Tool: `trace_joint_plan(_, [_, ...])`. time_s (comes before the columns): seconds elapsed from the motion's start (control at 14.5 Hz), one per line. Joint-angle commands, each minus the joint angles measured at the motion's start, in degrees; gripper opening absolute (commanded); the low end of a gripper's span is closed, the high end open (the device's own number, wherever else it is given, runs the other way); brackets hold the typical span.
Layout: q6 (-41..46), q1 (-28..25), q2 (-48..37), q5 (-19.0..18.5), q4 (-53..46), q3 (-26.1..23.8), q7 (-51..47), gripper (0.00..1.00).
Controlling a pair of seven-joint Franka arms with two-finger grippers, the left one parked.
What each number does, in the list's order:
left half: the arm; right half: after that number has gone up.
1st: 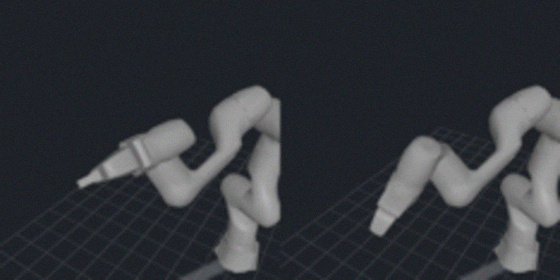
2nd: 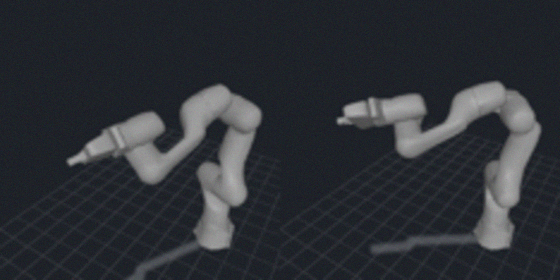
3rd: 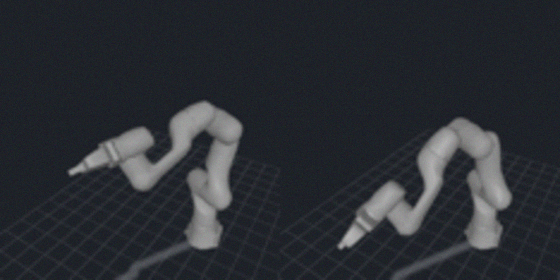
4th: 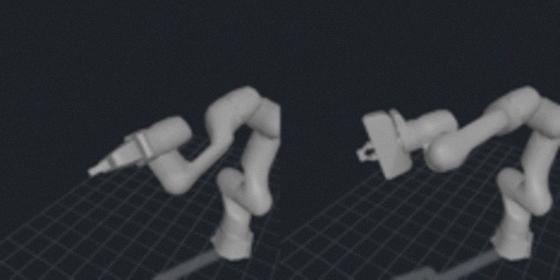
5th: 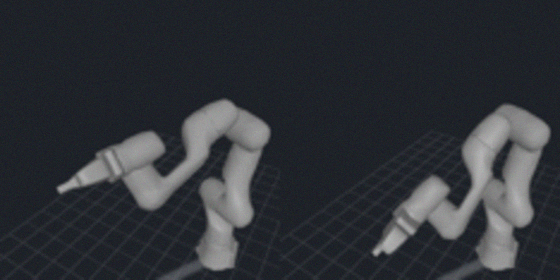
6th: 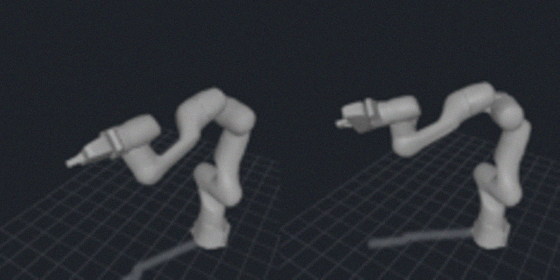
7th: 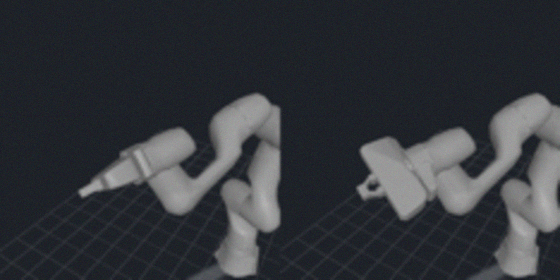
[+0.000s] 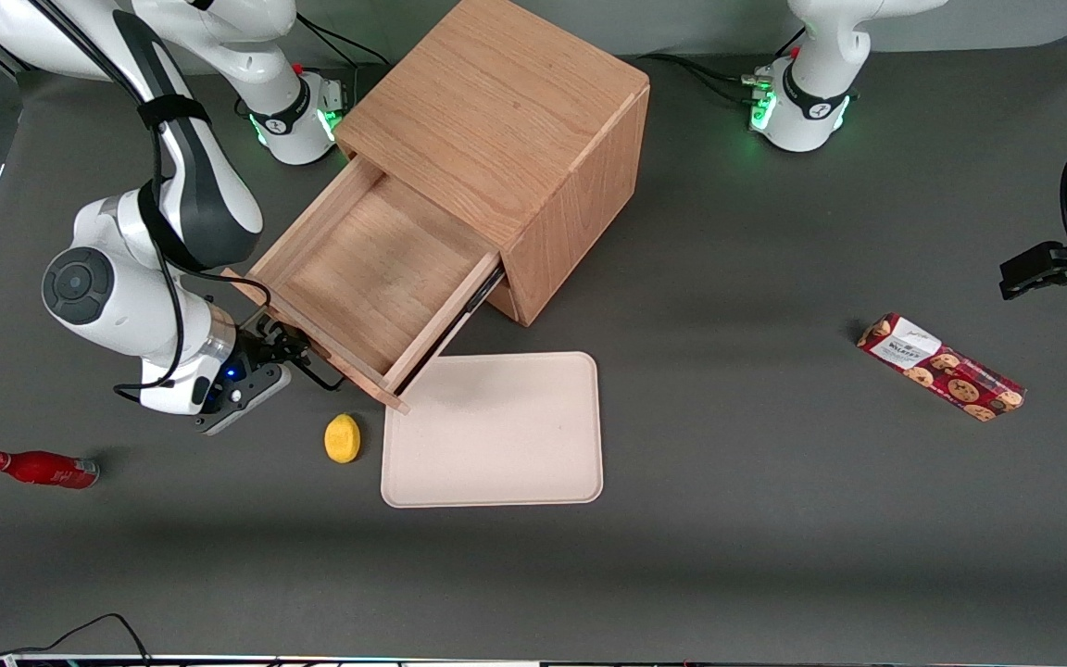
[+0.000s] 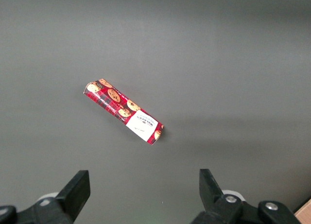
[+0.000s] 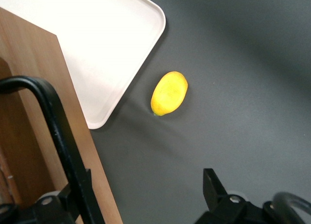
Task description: Open upper drawer
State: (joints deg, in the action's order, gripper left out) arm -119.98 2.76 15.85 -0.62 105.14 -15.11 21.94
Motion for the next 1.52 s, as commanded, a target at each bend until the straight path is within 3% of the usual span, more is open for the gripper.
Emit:
trace_joint_plan(0.0, [2.9,0.1,0.8,-2.5,-2.8,0.5,0.0,1.0])
trace_joint_plan(0.55, [10.7,-0.1,-0.4,-1.9,-7.0,0.4,0.0,1.0])
trace_joint_plan(0.83, [12.4,0.1,-4.9,-1.9,-7.7,0.7,-1.7,1.0])
trace_joint_plan(1.31, [16.4,-0.1,-14.2,-1.1,-7.4,10.2,-11.8,1.0])
trace_joint_plan(1.45, [18.2,-0.5,-16.5,3.0,-7.1,13.9,-12.9,1.0])
